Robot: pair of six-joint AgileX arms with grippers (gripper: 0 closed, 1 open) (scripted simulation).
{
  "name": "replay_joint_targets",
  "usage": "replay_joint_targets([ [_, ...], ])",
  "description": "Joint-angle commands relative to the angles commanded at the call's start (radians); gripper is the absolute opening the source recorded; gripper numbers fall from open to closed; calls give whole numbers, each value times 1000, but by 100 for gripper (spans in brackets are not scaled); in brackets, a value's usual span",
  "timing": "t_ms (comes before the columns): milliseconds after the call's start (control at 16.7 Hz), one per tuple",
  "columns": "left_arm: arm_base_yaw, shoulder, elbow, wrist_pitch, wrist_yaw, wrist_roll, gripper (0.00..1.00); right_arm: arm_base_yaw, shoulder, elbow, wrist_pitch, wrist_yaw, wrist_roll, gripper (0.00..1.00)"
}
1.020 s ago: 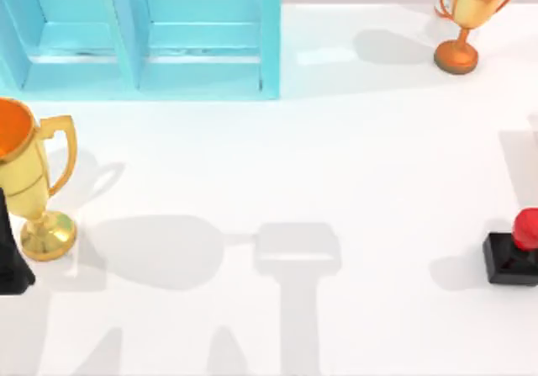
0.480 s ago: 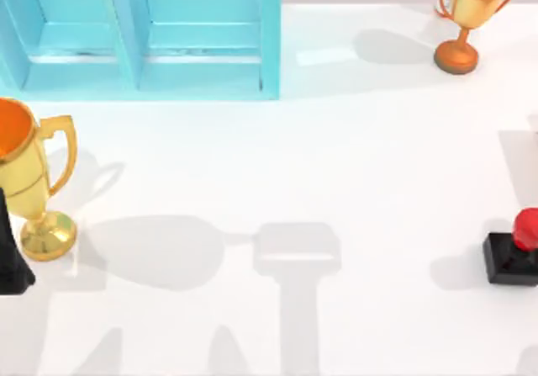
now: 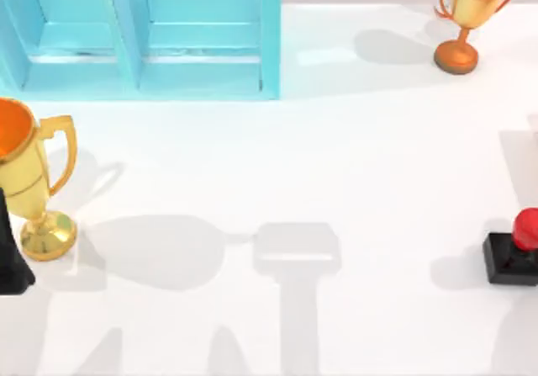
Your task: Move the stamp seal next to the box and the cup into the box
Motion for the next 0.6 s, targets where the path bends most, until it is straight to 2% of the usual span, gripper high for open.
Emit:
replay_joint_targets([
  [360,0,0,0,0,0,0,100,4,-10,21,-273,66,9,100],
  [600,0,0,0,0,0,0,100,31,-28,-1,-339,97,34,100],
])
